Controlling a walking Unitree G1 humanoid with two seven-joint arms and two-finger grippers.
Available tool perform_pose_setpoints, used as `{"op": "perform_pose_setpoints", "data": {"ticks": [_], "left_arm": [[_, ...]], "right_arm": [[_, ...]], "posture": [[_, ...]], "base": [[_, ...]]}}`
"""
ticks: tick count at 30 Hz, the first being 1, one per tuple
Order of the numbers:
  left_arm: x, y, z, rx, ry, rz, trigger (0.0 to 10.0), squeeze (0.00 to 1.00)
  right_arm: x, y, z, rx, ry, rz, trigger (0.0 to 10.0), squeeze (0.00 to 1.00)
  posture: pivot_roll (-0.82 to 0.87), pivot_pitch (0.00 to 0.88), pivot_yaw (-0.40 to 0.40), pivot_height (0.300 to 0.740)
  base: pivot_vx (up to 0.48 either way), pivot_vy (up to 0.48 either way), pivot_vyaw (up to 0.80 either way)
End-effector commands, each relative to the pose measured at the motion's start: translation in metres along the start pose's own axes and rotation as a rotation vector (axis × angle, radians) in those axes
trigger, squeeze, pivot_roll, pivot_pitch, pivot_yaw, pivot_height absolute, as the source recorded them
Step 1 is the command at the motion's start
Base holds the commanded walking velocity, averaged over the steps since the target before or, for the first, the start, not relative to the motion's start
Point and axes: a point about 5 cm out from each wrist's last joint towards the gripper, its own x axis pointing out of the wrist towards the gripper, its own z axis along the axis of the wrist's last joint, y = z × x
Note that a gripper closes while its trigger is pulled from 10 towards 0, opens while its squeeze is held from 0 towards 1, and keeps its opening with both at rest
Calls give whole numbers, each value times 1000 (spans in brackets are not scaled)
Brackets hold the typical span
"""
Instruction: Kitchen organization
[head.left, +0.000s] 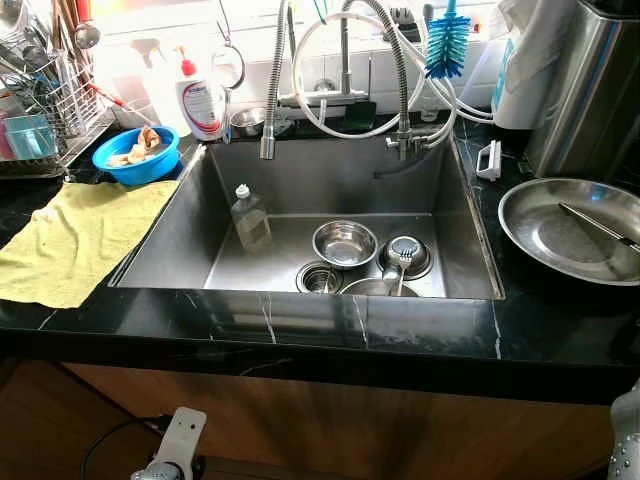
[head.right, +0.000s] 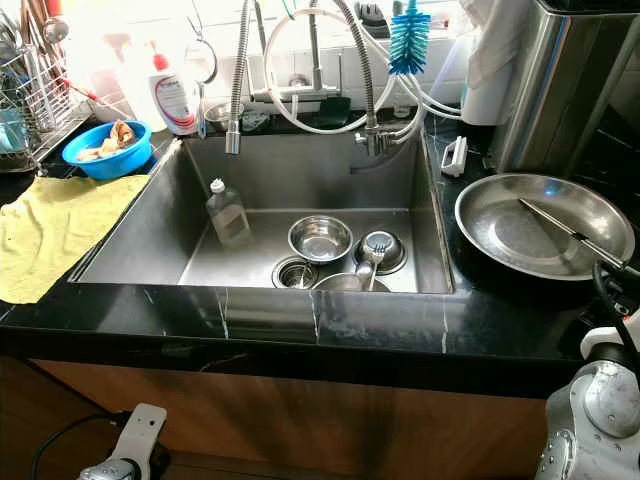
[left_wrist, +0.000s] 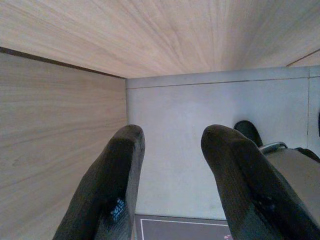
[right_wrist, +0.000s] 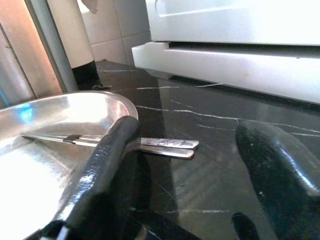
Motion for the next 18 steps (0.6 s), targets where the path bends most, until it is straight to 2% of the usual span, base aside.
{"op": "perform_pose_setpoints", "data": {"ticks": [1, 2, 18], "left_arm": [[-1, 5, -4, 9, 17, 13, 10000, 0], [-1, 5, -4, 9, 17, 13, 10000, 0], [-1, 5, -5, 10, 18, 18, 10000, 0]], "right_arm": [[-1, 4, 1, 18, -5, 20, 706, 0], [-1, 4, 1, 18, -5, 20, 0, 0], [1, 7, 4, 35, -22, 32, 0, 0]], "posture": [[-201, 0, 104, 740], [-201, 0, 104, 740], [-199, 0, 102, 740]], "base": [[0, 0, 0], [0, 0, 0], [0, 0, 0]]}}
